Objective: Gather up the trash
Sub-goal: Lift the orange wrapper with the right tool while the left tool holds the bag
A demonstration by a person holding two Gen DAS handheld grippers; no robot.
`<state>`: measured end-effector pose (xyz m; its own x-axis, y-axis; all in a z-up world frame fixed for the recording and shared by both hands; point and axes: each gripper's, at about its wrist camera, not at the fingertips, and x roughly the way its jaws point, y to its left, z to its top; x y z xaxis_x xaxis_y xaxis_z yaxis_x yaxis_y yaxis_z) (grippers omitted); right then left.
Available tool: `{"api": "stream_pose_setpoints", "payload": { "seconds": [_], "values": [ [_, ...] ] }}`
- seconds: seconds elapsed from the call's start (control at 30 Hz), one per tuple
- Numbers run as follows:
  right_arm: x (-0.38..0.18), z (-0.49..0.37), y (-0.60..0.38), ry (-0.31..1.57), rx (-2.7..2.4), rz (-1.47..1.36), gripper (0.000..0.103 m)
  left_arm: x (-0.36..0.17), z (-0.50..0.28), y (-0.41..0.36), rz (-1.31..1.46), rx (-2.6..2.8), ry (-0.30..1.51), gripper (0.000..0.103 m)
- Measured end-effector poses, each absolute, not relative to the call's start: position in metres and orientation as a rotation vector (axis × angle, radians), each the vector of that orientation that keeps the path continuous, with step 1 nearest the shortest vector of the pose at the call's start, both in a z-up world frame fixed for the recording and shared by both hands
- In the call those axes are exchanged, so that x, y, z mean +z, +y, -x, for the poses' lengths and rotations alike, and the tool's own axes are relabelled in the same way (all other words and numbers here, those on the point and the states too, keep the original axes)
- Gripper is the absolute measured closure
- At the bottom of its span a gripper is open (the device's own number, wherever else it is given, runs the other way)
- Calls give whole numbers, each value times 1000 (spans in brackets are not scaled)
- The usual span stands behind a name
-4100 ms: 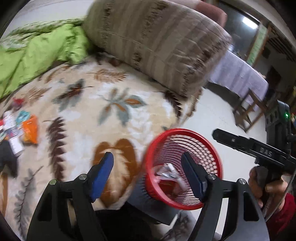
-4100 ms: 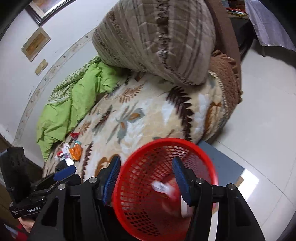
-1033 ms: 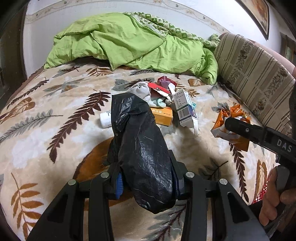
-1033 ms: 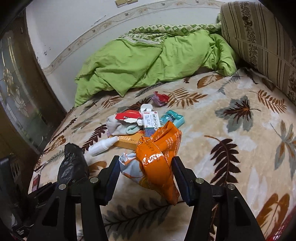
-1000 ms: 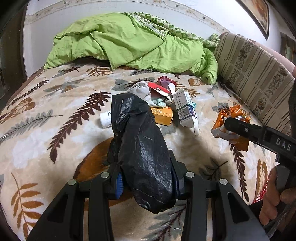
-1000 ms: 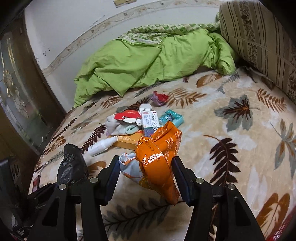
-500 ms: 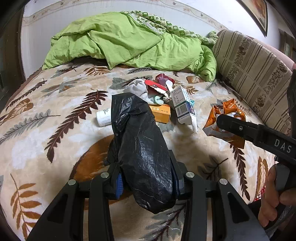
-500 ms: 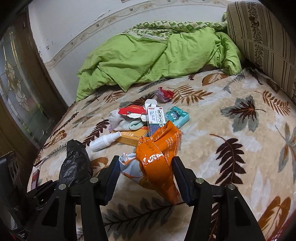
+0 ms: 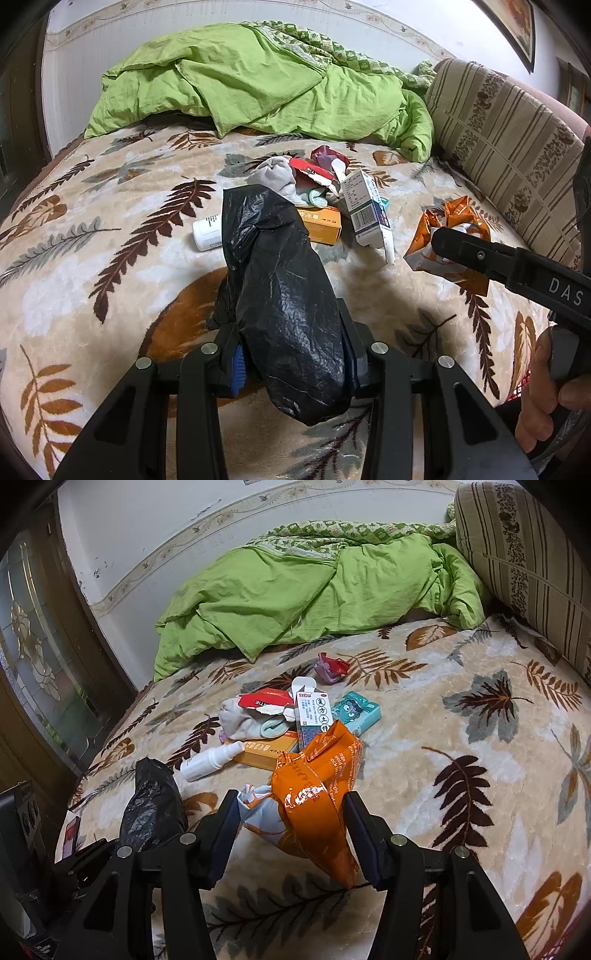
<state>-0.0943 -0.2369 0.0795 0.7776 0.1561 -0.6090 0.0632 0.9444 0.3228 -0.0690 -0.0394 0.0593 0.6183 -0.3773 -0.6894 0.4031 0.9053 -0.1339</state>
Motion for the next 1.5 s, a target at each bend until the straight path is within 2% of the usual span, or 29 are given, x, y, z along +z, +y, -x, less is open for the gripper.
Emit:
{"api": "stream_pose_setpoints", "payload": {
  "seconds": [1.5],
  "values": [
    [86,110,-237,653,63,-359,42,70,80,-30,-51,-395,735,64]
  ]
}}
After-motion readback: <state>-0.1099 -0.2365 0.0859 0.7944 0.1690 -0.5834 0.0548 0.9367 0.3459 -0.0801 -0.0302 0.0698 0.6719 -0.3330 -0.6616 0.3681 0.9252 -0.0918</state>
